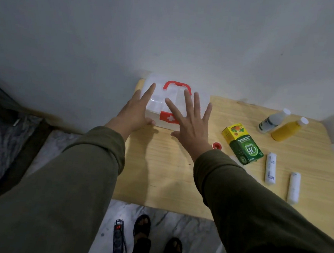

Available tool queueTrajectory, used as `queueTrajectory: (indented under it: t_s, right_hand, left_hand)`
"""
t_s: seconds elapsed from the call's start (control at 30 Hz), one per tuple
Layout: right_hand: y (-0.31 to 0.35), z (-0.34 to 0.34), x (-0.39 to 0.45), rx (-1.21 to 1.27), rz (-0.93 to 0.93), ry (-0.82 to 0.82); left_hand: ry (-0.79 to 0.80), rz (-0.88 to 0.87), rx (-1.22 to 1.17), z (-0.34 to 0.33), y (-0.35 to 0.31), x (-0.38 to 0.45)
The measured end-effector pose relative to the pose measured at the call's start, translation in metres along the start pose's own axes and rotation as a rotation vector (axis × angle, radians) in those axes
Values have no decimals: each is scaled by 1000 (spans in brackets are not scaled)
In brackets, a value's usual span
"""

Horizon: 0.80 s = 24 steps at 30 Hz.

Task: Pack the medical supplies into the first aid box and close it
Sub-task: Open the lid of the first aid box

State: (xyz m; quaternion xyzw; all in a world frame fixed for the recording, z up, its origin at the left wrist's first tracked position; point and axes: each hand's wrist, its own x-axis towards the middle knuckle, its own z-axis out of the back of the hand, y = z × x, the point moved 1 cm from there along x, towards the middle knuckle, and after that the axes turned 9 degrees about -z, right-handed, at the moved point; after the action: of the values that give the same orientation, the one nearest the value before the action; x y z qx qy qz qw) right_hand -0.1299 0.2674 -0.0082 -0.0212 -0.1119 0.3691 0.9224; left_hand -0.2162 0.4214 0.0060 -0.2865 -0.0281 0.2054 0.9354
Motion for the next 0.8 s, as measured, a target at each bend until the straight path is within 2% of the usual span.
queueTrajectory:
  t_s: [0.33, 0.5, 0.8]
  right_hand:
    - [1, -14, 9, -141, 60, -146]
    - [-4, -10, 8, -141, 117, -111]
    - [-12, 13, 3, -36, 203, -124]
  left_hand:
    - [10, -2, -5, -1, 1, -2]
    - [-41, -15, -73, 3, 0, -7]
    - [-89, 116, -239, 6, 2, -13]
